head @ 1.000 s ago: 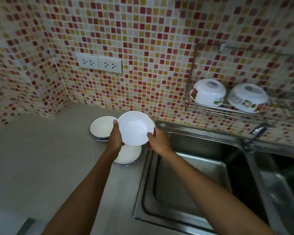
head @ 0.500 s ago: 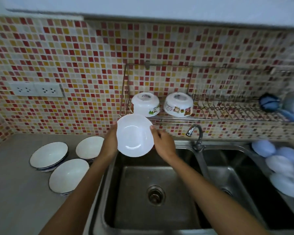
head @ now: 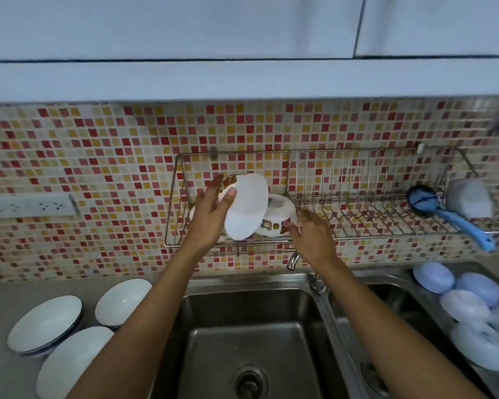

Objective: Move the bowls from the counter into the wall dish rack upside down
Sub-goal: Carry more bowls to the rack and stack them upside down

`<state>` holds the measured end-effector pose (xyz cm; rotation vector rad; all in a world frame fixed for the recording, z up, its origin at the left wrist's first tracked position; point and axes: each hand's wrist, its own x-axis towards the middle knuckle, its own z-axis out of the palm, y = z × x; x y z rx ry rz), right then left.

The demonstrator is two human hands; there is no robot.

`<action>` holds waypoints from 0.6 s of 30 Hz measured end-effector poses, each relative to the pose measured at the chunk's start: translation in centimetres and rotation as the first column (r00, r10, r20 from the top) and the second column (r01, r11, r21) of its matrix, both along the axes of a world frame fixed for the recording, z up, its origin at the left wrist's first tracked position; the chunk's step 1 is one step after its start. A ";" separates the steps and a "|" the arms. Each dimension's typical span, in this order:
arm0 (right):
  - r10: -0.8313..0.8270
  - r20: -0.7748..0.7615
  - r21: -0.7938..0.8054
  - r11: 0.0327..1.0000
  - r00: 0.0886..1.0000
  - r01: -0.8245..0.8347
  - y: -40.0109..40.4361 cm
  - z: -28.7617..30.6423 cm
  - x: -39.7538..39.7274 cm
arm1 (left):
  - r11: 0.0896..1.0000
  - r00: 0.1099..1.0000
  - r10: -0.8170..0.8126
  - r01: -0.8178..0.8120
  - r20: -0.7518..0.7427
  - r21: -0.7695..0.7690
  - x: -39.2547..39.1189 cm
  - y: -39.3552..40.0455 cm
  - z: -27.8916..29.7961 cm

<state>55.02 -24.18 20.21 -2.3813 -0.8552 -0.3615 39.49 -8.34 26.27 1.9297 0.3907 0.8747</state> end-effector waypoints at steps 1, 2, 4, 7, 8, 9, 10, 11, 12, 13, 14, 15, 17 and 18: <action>-0.015 -0.017 -0.073 0.997 1.000 0.014 0.0 -0.4 0.4 | 0.999 1.000 0.019 -0.019 -0.001 0.042 0.8 -0.1 0.2; -0.028 -0.035 -0.131 0.991 0.999 0.023 0.1 -0.9 0.8 | 0.995 1.000 0.024 -0.024 0.004 0.093 1.6 -0.2 0.6; -0.048 -0.028 -0.217 0.975 0.998 0.040 0.3 -1.4 1.0 | 0.966 0.999 0.039 -0.037 0.000 0.256 3.4 -0.2 0.5; -0.076 0.011 -0.261 0.962 0.997 0.076 0.7 -1.5 0.7 | 0.874 0.996 0.055 -0.015 -0.068 0.485 6.1 0.3 -0.2; -0.081 0.015 -0.264 0.961 0.997 0.082 0.7 -1.6 0.8 | 0.838 0.994 0.059 0.002 -0.094 0.545 7.0 0.3 -0.5; -0.084 0.020 -0.262 0.961 0.996 0.086 0.7 -1.6 0.9 | 0.797 0.990 0.064 0.024 -0.125 0.603 7.9 0.6 -1.0; -0.084 0.027 -0.257 0.962 0.996 0.088 0.7 -1.7 1.0 | 0.751 0.985 0.067 0.053 -0.156 0.658 8.8 0.9 -1.5; -0.081 0.036 -0.258 0.962 0.996 0.088 0.7 -1.8 0.9 | 0.715 0.979 0.067 0.088 -0.192 0.694 9.4 1.1 -2.0; -0.079 0.045 -0.255 0.963 0.996 0.088 0.7 -1.8 0.9 | 0.688 0.971 0.061 0.126 -0.229 0.715 10.0 1.3 -2.4; -0.079 0.051 -0.252 0.964 0.996 0.089 0.7 -1.9 0.9 | 0.669 0.966 0.052 0.156 -0.255 0.726 10.5 1.5 -2.8; -0.078 0.053 -0.249 0.964 0.996 0.089 0.7 -1.9 0.9 | 0.658 0.961 0.044 0.177 -0.272 0.731 10.8 1.7 -3.1; -0.076 0.050 -0.250 0.965 0.996 0.086 0.7 -1.9 1.0 | 0.650 0.957 0.041 0.193 -0.287 0.735 11.1 1.9 -3.4; -0.071 0.048 -0.259 0.962 0.996 0.081 0.8 -1.9 0.9 | 0.634 0.942 0.057 0.222 -0.331 0.741 11.5 2.0 -3.9; -0.071 0.046 -0.265 0.961 0.996 0.081 0.8 -1.9 1.0 | 0.619 0.932 0.068 0.239 -0.355 0.748 11.7 2.0 -4.1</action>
